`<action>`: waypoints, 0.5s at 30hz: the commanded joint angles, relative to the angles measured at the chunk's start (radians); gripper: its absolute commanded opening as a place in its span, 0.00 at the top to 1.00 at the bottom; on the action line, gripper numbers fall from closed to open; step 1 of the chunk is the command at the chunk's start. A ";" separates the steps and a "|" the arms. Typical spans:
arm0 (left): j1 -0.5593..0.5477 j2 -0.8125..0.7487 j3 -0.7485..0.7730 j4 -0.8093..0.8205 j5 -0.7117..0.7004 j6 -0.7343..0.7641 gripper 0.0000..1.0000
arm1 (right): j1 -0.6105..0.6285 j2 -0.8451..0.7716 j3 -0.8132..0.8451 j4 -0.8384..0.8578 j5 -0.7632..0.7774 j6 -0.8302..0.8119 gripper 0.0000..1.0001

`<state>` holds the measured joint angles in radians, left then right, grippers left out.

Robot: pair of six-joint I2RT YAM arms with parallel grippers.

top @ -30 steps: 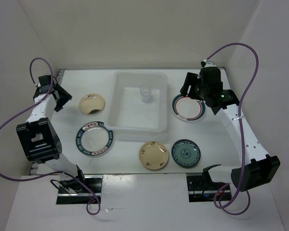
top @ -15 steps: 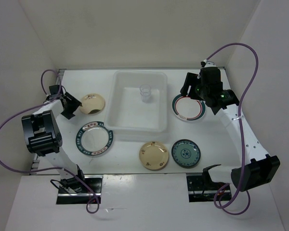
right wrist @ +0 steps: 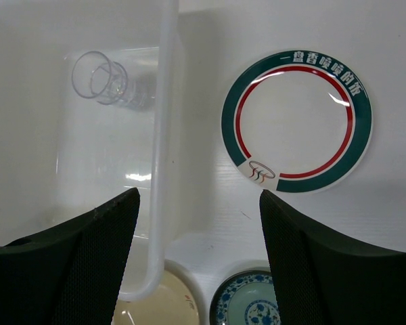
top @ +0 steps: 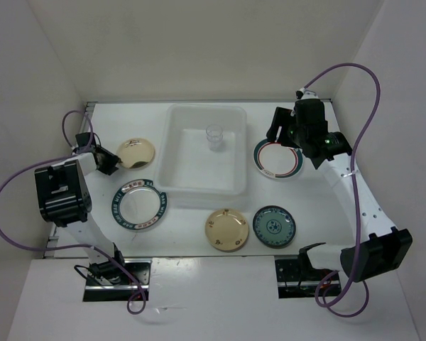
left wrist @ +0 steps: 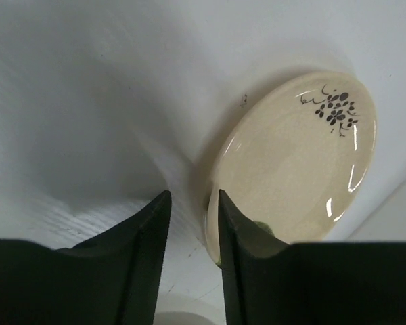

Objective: Place the mixed dishes into the plastic bin

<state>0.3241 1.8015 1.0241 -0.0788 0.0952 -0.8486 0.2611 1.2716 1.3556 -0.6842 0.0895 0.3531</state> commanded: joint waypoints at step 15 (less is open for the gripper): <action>0.004 0.037 -0.016 0.038 0.058 -0.070 1.00 | -0.003 0.011 0.023 0.026 0.029 -0.014 0.23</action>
<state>0.3256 1.8622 1.0016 0.0704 0.1967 -0.9524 0.2611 1.2831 1.3556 -0.6842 0.0998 0.3500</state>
